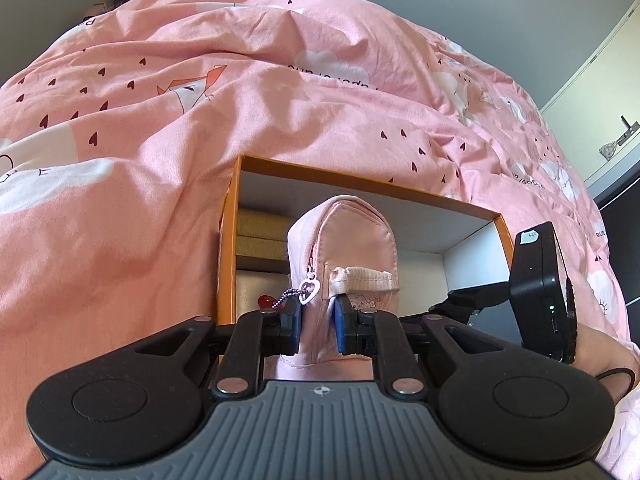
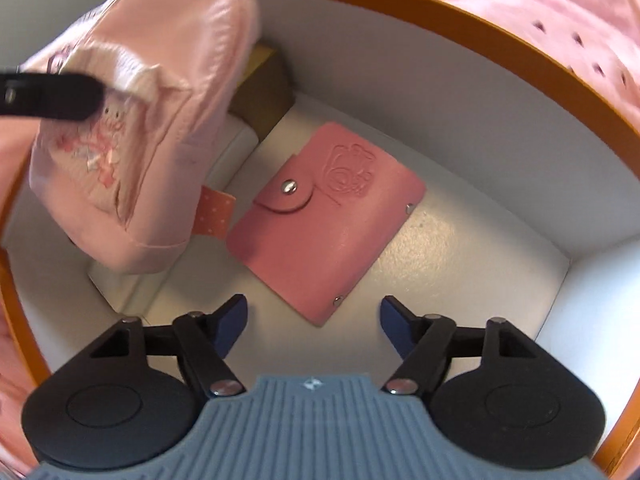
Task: Organize objects
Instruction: 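Lower the card holder into the box with the right tool while the left tool holds the backpack above, then lower the pink backpack into the box and open the left tool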
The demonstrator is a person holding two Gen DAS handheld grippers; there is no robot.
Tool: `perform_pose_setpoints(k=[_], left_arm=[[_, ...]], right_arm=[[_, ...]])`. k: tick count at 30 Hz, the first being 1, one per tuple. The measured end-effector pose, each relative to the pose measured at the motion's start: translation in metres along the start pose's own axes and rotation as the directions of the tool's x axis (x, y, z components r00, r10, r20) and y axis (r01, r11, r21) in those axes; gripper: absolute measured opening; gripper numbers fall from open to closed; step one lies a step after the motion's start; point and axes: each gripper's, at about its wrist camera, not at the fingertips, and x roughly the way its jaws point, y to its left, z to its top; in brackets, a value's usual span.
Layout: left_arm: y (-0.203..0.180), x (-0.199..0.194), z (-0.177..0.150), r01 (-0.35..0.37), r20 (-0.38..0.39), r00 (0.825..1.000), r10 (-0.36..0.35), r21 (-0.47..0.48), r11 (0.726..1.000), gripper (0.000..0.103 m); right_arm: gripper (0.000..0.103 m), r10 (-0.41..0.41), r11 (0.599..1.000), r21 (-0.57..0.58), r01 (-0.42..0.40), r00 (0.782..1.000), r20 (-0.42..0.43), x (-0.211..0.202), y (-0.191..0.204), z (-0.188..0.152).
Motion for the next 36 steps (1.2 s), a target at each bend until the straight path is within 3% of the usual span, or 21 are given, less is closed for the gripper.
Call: perform_pose_setpoints(k=[4, 7, 12, 17, 26, 36], left_arm=[[0.0, 0.001, -0.002, -0.025, -0.01, 1.0, 0.025, 0.003, 1.0, 0.018], [0.001, 0.0, -0.001, -0.038, -0.008, 0.999, 0.038, 0.005, 0.999, 0.018], [0.002, -0.002, 0.0, -0.049, -0.008, 0.999, 0.05, 0.011, 0.999, 0.018], [0.002, 0.002, 0.0, -0.054, -0.024, 0.998, 0.055, 0.014, 0.998, 0.018], [-0.009, 0.033, 0.009, 0.028, -0.053, 0.998, -0.03, -0.038, 0.999, 0.018], [-0.011, 0.078, 0.015, -0.015, -0.087, 0.996, 0.006, -0.101, 0.995, 0.02]], right_arm=[[0.048, -0.024, 0.991, -0.131, 0.026, 1.0, 0.019, 0.004, 0.009, 0.003], [0.041, -0.003, 0.976, -0.217, 0.012, 0.999, 0.042, 0.005, 0.014, 0.004], [0.036, 0.016, 0.957, -0.29, 0.01, 0.996, 0.086, 0.007, 0.017, 0.009], [0.034, -0.02, 0.91, -0.411, 0.06, 0.995, 0.102, 0.009, 0.023, 0.008], [0.046, -0.03, 0.949, -0.31, 0.061, 0.994, 0.106, -0.013, 0.004, 0.001], [0.046, 0.051, 0.97, -0.243, -0.025, 0.993, 0.104, -0.028, -0.016, -0.01]])
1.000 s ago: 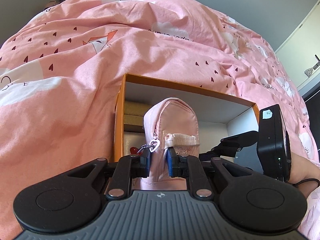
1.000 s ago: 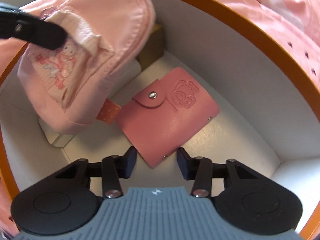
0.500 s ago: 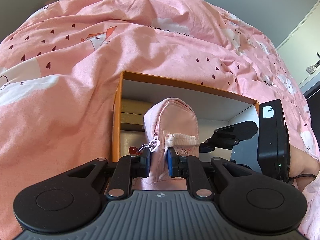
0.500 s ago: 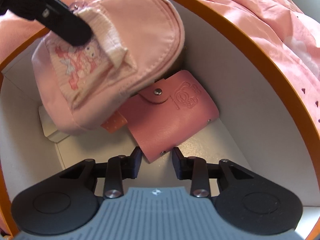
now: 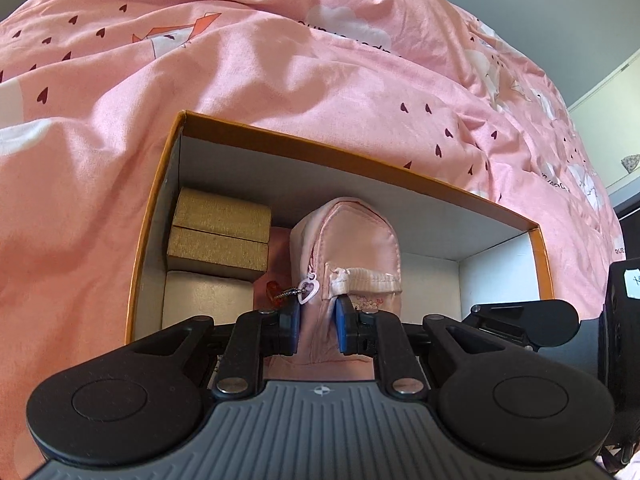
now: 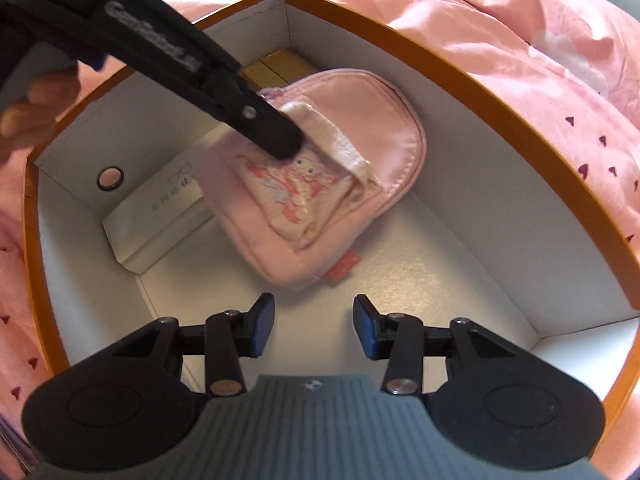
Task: Organize objects
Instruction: 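Lower the pink backpack into the box and open the left tool, then grasp the black gift box with the left tool while the right tool reaches the items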
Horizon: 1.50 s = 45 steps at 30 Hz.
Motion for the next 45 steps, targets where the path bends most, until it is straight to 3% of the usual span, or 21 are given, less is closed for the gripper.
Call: perform_pose_setpoints(k=[5, 10, 20, 24, 27, 32, 34, 36, 39, 40, 42, 45], left_arm=[[-0.002, 0.004, -0.003, -0.06, 0.012, 0.998, 0.059, 0.014, 0.998, 0.028], [-0.012, -0.014, -0.009, -0.079, 0.054, 0.996, 0.074, 0.089, 0.993, 0.051], [-0.013, -0.054, -0.03, -0.064, 0.126, 0.991, 0.049, 0.116, 0.991, 0.051], [-0.018, -0.074, -0.044, -0.038, 0.159, 0.987, 0.015, 0.146, 0.989, 0.051], [-0.026, -0.091, -0.058, -0.018, 0.195, 0.981, -0.019, 0.182, 0.983, 0.051], [-0.038, -0.119, -0.092, -0.004, 0.25, 0.967, -0.054, 0.225, 0.974, 0.051], [-0.042, -0.125, -0.105, -0.004, 0.261, 0.963, -0.059, 0.233, 0.972, 0.052], [-0.044, -0.129, -0.119, 0.003, 0.266, 0.962, -0.069, 0.241, 0.971, 0.054], [-0.044, -0.127, -0.137, 0.016, 0.257, 0.963, -0.079, 0.238, 0.971, 0.06], [-0.043, -0.125, -0.143, 0.018, 0.253, 0.964, -0.078, 0.233, 0.972, 0.06], [-0.04, -0.118, -0.151, 0.017, 0.24, 0.968, -0.073, 0.23, 0.973, 0.06], [-0.034, -0.11, -0.162, 0.012, 0.218, 0.974, -0.059, 0.211, 0.977, 0.06]], right_arm=[[0.046, 0.01, 1.0, 0.022, -0.011, 0.999, 0.04, -0.001, -0.004, 0.002], [0.045, 0.019, 1.0, -0.004, -0.018, 0.997, 0.072, -0.008, -0.001, 0.003], [0.043, -0.001, 1.0, -0.027, 0.002, 0.999, 0.046, -0.004, -0.002, 0.008], [0.053, -0.024, 1.0, 0.008, 0.024, 0.999, 0.049, -0.02, -0.002, 0.003], [0.054, -0.057, 0.997, 0.061, 0.051, 0.995, 0.086, -0.043, -0.001, -0.004], [0.054, -0.107, 0.976, 0.208, 0.062, 0.972, 0.21, -0.099, 0.008, -0.029], [0.054, -0.137, 0.967, 0.247, 0.07, 0.954, 0.267, -0.113, 0.031, -0.031], [0.054, -0.154, 0.956, 0.287, 0.058, 0.933, 0.325, -0.135, 0.071, -0.065], [0.056, -0.157, 0.935, 0.355, 0.015, 0.913, 0.376, -0.156, 0.08, -0.077], [0.062, -0.163, 0.928, 0.372, 0.008, 0.908, 0.386, -0.164, 0.086, -0.084], [0.07, -0.168, 0.921, 0.389, 0.001, 0.903, 0.395, -0.156, 0.1, -0.098], [0.071, -0.165, 0.914, 0.405, -0.005, 0.909, 0.382, -0.142, 0.114, -0.111]])
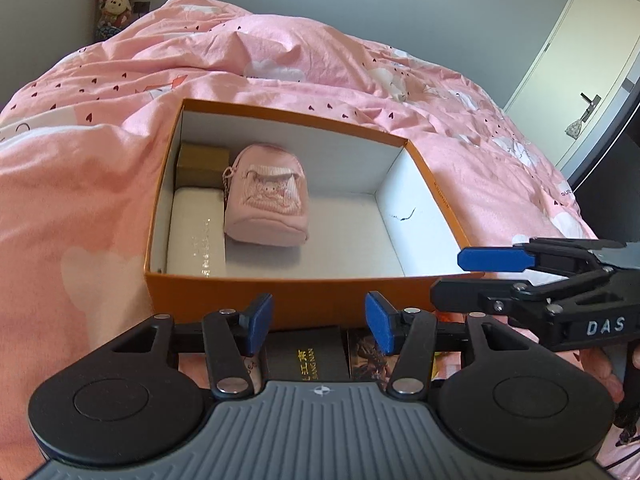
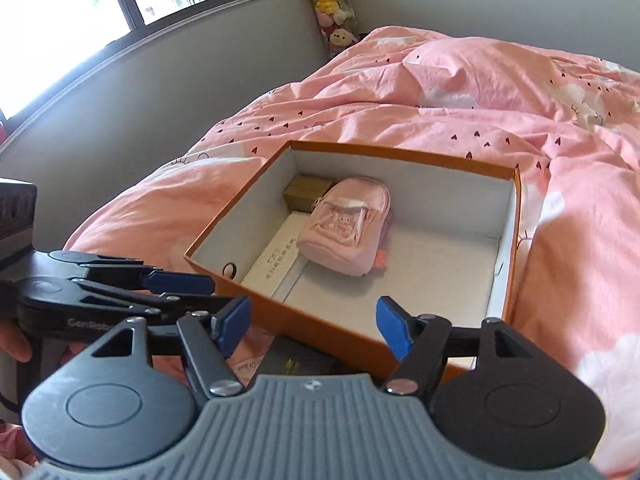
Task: Organize objects
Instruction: 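Grasp the black gift box with the left tool while the right tool reaches the items, then grasp the brown 'PHOTO CARD' box with the right tool while the left tool lifts the black box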
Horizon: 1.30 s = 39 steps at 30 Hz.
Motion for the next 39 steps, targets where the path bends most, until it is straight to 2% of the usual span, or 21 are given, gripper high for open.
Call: perform_pose_setpoints(k=[4, 9, 12, 17, 22, 27, 29, 31, 33, 37, 39], left_arm=[[0.009, 0.008, -0.012, 0.009, -0.046, 0.999, -0.012, -0.058, 0.998, 0.06], [0.022, 0.025, -0.026, 0.009, -0.111, 0.994, -0.022, -0.115, 0.993, 0.06], [0.031, 0.038, -0.036, 0.005, -0.149, 0.988, -0.028, -0.157, 0.988, 0.068], [0.045, 0.053, -0.047, 0.032, -0.184, 0.98, -0.078, -0.244, 0.969, 0.073], [0.055, 0.068, -0.049, 0.052, -0.207, 0.971, -0.121, -0.31, 0.949, 0.076], [0.06, 0.09, -0.05, 0.032, -0.245, 0.962, -0.124, -0.348, 0.937, 0.077], [0.062, 0.097, -0.051, 0.022, -0.256, 0.959, -0.12, -0.353, 0.935, 0.08], [0.063, 0.103, -0.052, 0.035, -0.254, 0.958, -0.134, -0.358, 0.933, 0.087], [0.064, 0.108, -0.053, 0.048, -0.256, 0.955, -0.15, -0.366, 0.929, 0.088], [0.064, 0.118, -0.052, 0.071, -0.261, 0.948, -0.183, -0.387, 0.919, 0.085], [0.061, 0.119, -0.052, 0.073, -0.264, 0.947, -0.183, -0.376, 0.924, 0.083]], right_arm=[[0.072, 0.007, 0.998, 0.07, -0.003, 0.999, -0.054, 0.005, 0.0, -0.025], [0.068, -0.075, 0.983, 0.157, 0.097, 0.987, -0.142, 0.028, -0.015, -0.042], [0.066, -0.067, 0.967, 0.232, 0.108, 0.982, -0.179, 0.042, -0.027, -0.049], [0.066, -0.059, 0.947, 0.294, 0.126, 0.972, -0.227, 0.059, -0.038, -0.059], [0.065, -0.054, 0.935, 0.326, 0.14, 0.964, -0.259, 0.071, -0.043, -0.064], [0.06, -0.042, 0.928, 0.343, 0.144, 0.957, -0.287, 0.08, -0.051, -0.068], [0.06, -0.03, 0.926, 0.352, 0.134, 0.958, -0.286, 0.082, -0.054, -0.068], [0.06, -0.019, 0.925, 0.358, 0.124, 0.959, -0.284, 0.083, -0.058, -0.067], [0.059, -0.015, 0.925, 0.359, 0.122, 0.958, -0.286, 0.086, -0.061, -0.066], [0.059, -0.003, 0.927, 0.359, 0.11, 0.958, -0.286, 0.092, -0.067, -0.063], [0.059, -0.009, 0.93, 0.35, 0.112, 0.959, -0.284, 0.095, -0.07, -0.062]])
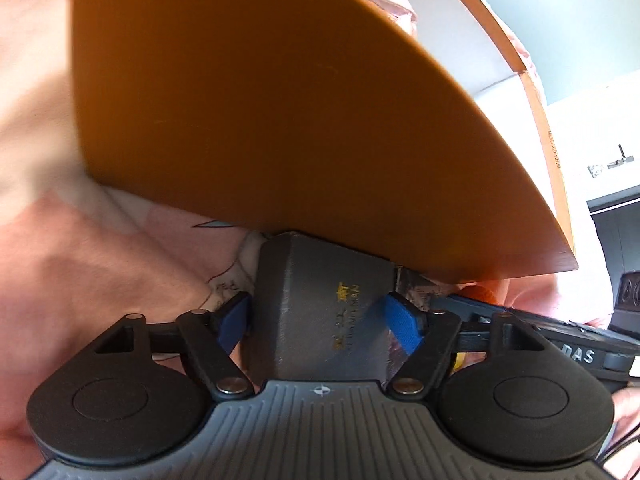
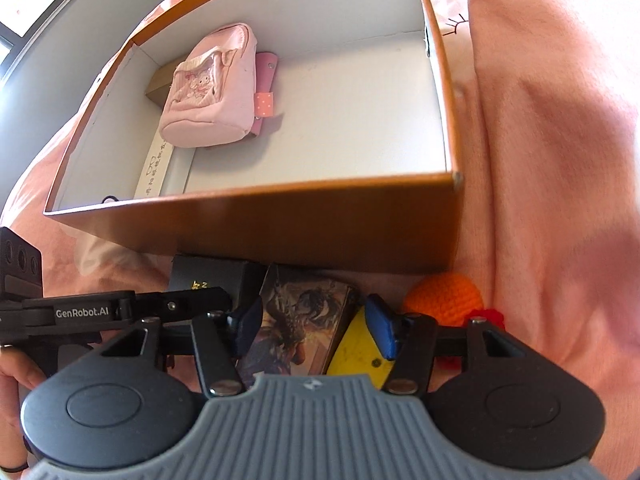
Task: Organize objects
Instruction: 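Grasp the brown 'PHOTO CARD' box with the right tool while the left tool lifts the black box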
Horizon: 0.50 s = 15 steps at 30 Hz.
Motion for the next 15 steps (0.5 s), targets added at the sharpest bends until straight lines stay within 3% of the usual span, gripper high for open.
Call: perform_pose_setpoints(k=[2, 8, 10, 15], left_arm=[[-0.002, -0.002, -0.001, -0.011, 0.004, 1.0, 0.011, 0.004, 1.0, 0.08], [-0.001, -0.027, -0.006, -0.019, 0.035, 0.999, 0.019, -0.002, 1.0, 0.055], [-0.005, -0.035, -0.009, -0.042, 0.041, 0.998, 0.041, 0.021, 0.999, 0.052], [-0.006, -0.057, -0.018, -0.122, 0.053, 0.992, 0.119, 0.071, 0.99, 0.05]], right_arm=[[0.059, -0.02, 1.0, -0.01, 0.02, 1.0, -0.002, 0.003, -0.001, 0.003], [0.059, -0.016, 0.999, -0.046, 0.015, 1.0, -0.014, 0.01, -0.001, 0.003], [0.045, -0.015, 0.996, -0.083, 0.014, 1.0, -0.016, 0.012, 0.004, 0.003], [0.031, 0.029, 0.994, -0.1, -0.033, 0.999, -0.039, 0.016, 0.019, 0.004]])
